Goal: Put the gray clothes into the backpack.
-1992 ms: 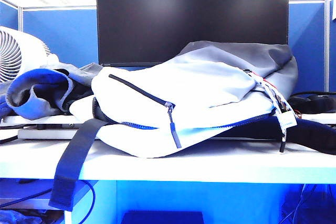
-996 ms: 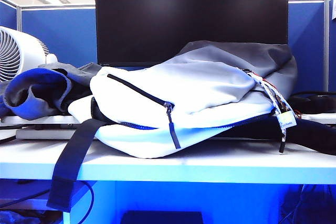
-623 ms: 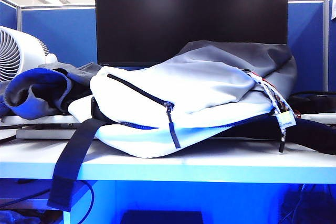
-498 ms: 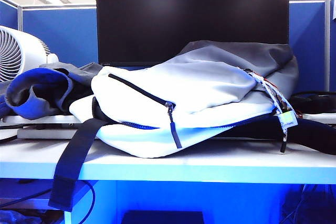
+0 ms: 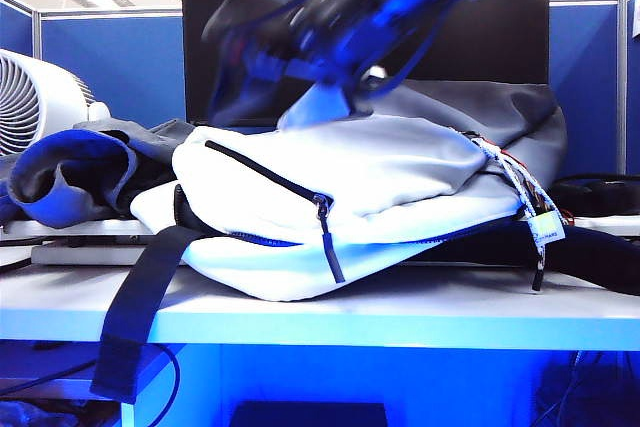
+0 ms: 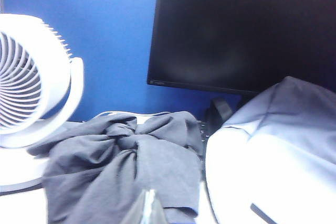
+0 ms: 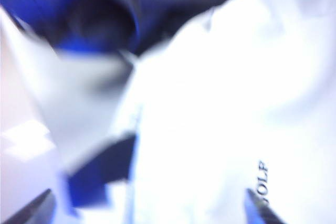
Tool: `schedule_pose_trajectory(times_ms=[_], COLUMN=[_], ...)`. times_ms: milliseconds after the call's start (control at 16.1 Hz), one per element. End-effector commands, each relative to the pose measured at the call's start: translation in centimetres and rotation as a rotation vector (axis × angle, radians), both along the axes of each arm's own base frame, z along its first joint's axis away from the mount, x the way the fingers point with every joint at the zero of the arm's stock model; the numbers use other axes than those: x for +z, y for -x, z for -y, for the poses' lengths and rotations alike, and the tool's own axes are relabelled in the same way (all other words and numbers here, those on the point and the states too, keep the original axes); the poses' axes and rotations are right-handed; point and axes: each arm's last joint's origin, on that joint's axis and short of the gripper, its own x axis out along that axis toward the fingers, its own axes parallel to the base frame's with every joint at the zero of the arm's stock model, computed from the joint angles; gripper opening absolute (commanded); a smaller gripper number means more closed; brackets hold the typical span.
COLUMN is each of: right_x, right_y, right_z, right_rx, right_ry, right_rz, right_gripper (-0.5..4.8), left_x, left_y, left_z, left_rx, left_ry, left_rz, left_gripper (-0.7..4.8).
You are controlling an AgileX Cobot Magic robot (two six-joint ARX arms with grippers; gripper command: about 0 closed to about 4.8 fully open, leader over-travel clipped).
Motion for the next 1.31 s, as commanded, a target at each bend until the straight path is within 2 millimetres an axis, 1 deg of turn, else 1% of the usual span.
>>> schedule_pose_trajectory(times_ms=[62, 125, 187, 249, 311, 374, 498, 623, 747, 809, 872, 934, 996, 1058, 1183, 1245, 1307], right_x=[-2.1, -3.8, -4.6, -4.9, -4.5, -3.6, -1.3, 3.4, 7.5, 8.8, 10.5, 11.7, 12.0, 12.0, 11.8, 11.7, 11.7], right_y=[-0.4, -1.1, -1.5, -1.7, -1.9, -2.1, -2.5, -3.3, -4.3, -4.7, -5.3, -5.9, -6.3, -6.7, -7.1, -7.1, -7.1], right_z=[-1.3, -1.7, -1.8, -2.0, -2.2, -2.4, -2.7, -1.9, 0.1, 1.0, 2.6, 4.0, 5.3, 6.2, 7.0, 7.0, 7.0], right_rx=[-0.086, -0.149, -0.186, -0.188, -0.189, -0.200, -0.232, -0.231, -0.200, -0.187, -0.178, -0.175, -0.180, -0.170, -0.139, -0.120, -0.106], right_ry=[0.140, 0.168, 0.185, 0.179, 0.148, 0.097, -0.001, -0.214, -0.428, -0.484, -0.553, -0.584, -0.597, -0.616, -0.662, -0.657, -0.653], right_rz=[0.091, 0.106, 0.113, 0.117, 0.134, 0.155, 0.156, 0.130, 0.080, 0.072, 0.067, 0.077, 0.079, 0.038, -0.059, -0.073, -0.084], right_gripper=[4.79, 4.79, 4.04, 1.14, 0.08, -0.06, -0.05, -0.06, -0.06, -0.06, -0.06, -0.06, -0.06, -0.06, -0.06, -0.06, -0.06], left_x=[0.0, 0.0, 0.0, -0.1, -0.2, -0.4, -0.8, -1.2, -1.6, -1.7, -2.0, -2.5, -3.0, -3.8, -5.2, -6.1, -6.8], left_y=[-0.3, -0.3, -0.3, -0.3, -0.4, -0.7, -1.1, -1.6, -2.4, -2.7, -3.3, -4.0, -4.6, -5.5, -7.3, -8.3, -9.5], left_z=[0.0, 0.0, 0.0, 0.0, 0.0, 0.0, 0.0, 0.1, 0.1, 0.1, 0.2, 0.2, 0.2, 0.2, 0.1, 0.0, 0.0], left_rx=[0.000, -0.004, -0.003, -0.002, -0.002, -0.002, -0.001, -0.022, -0.026, -0.030, -0.043, -0.041, -0.036, -0.028, 0.004, 0.024, 0.025], left_ry=[-0.002, -0.002, -0.004, -0.007, -0.027, -0.035, -0.048, -0.055, -0.078, -0.082, -0.084, -0.096, -0.124, -0.141, -0.160, -0.162, -0.162], left_rz=[0.002, 0.001, 0.001, -0.002, -0.007, -0.020, -0.044, -0.070, -0.063, -0.064, -0.064, -0.068, -0.076, -0.080, -0.063, -0.050, -0.049], left_gripper=[-0.01, -0.01, -0.01, -0.01, -0.01, -0.01, -0.01, -0.01, -0.01, -0.01, -0.01, -0.01, 0.00, 0.34, 1.14, 1.83, 2.76])
